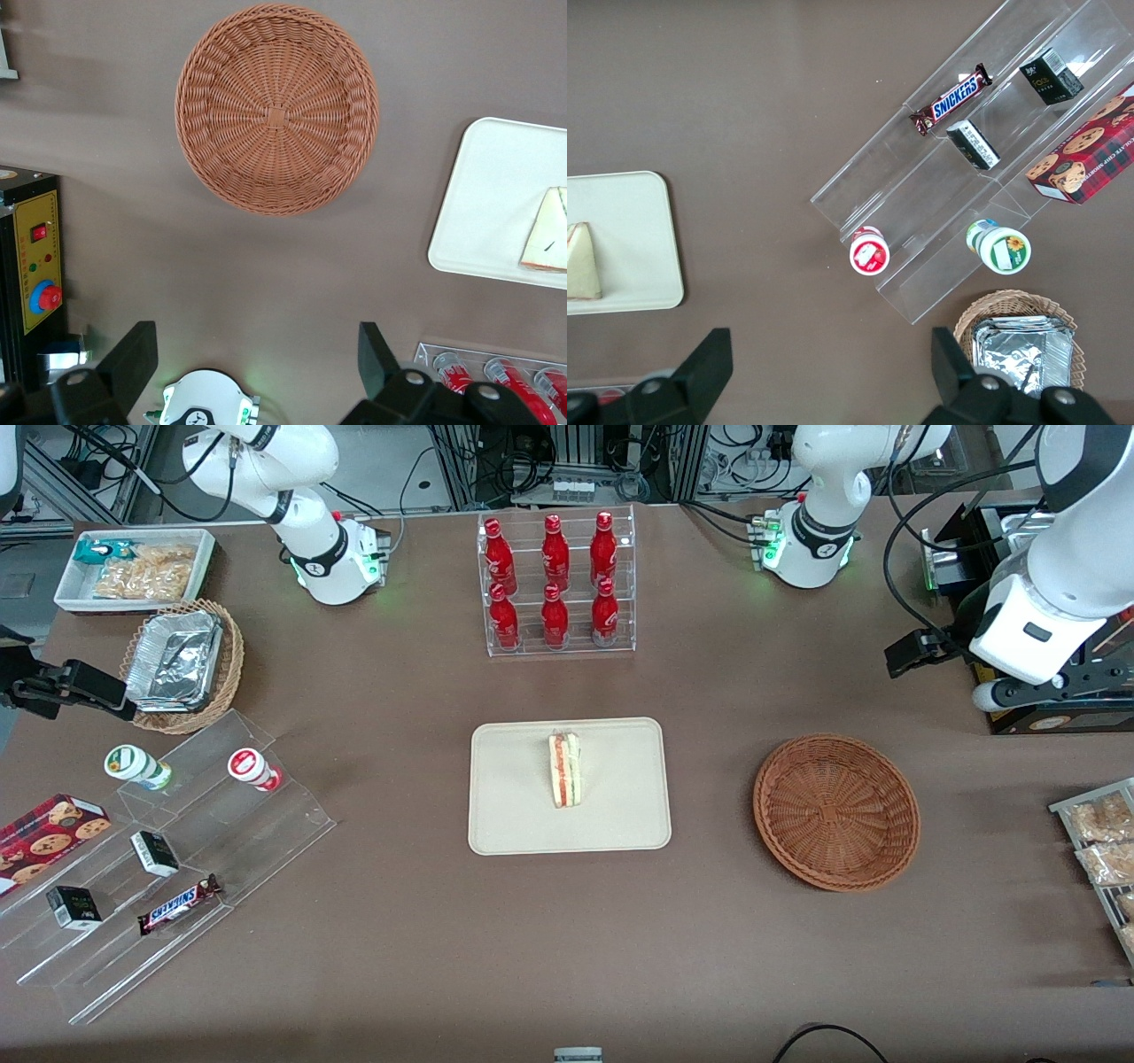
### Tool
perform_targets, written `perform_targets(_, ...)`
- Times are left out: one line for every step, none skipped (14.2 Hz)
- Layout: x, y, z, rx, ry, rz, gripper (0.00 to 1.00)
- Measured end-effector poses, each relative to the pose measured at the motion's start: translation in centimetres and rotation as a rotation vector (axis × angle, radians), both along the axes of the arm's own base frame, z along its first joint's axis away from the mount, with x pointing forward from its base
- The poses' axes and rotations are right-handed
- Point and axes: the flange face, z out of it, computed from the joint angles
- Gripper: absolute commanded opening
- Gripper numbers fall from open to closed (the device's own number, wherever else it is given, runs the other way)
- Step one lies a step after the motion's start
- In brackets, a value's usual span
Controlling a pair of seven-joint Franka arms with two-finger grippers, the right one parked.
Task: Place sandwich from basket to tray
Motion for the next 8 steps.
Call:
perform_targets(0.11,0.48,0.00,-0.002,-0.002,0.009,1.00)
perform_targets(0.24,0.89,0.01,-0.004,-0.006,0.018,1.00)
perform_targets(0.36,1.09,0.06,-0.007,-0.014,0.022,1.00)
perform_targets(0.47,1.07,0.10,-0.010,-0.022,0.023,1.00)
perform_targets(0.56,0.97,0.13,-0.012,-0.030,0.021,1.00)
perform_targets(0.59,0.99,0.09,-0.012,-0.030,0.022,1.00)
perform_targets(0.63,1.03,0.00,-0.012,-0.028,0.024,1.00)
perform_targets(0.70,1.12,-0.11,-0.013,-0.027,0.025,1.00)
